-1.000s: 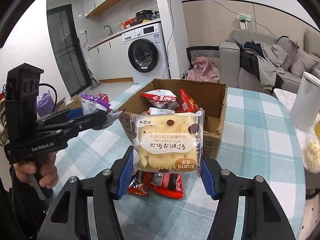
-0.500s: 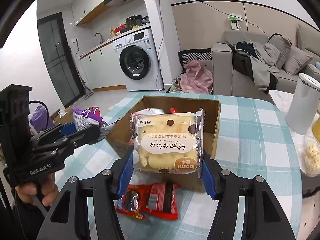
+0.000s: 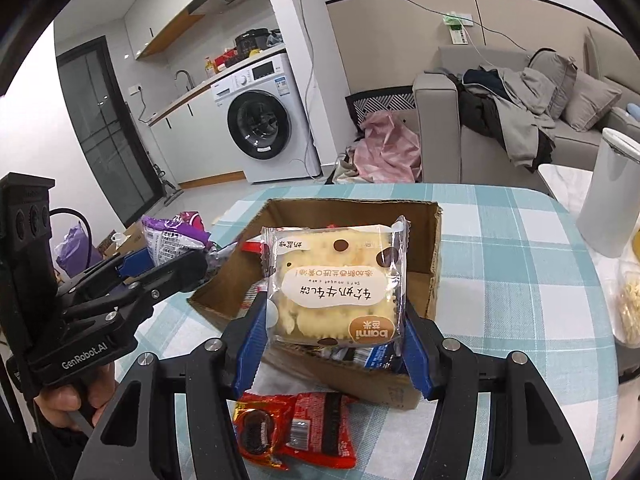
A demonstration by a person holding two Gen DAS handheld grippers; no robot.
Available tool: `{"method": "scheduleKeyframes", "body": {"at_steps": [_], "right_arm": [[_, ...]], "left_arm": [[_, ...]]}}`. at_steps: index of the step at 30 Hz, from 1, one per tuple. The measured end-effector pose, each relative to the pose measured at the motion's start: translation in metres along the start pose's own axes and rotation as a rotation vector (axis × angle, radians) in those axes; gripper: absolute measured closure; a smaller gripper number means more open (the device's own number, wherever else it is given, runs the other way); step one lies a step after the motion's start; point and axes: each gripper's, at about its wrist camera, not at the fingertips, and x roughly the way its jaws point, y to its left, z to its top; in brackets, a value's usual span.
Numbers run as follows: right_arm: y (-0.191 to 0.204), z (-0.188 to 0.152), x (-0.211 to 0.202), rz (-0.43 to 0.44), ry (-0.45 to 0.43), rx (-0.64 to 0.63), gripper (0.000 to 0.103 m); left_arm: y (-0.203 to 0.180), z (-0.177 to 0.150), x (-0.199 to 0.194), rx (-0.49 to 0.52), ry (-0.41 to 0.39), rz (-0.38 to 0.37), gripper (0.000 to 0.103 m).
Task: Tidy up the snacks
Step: 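Carry both held snacks up over the cardboard box, then open both tools to drop the purple bag and bread pack into the box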
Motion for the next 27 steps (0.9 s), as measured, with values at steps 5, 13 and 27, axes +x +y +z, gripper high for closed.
{"method": "scheduleKeyframes", "body": {"at_steps": [5,13,27], "right_arm": [[-0.007,0.004,0.01,0.001,0.017,0.022,0.042],[-0.011,0.008,0.022,0.006,0.035,0.038,0.042],[-0.017,0.02,0.035,0.02,0.036,0.083,0.042]], "left_arm": [[-0.001,0.0,0.02,0.01,0.014,0.004,0.049],[-0.006,0.001,0.034,0.027,0.01,0.01,0.049],[-0.015,-0.002,0.048,0.04,0.038,-0.013,0.049]]}}
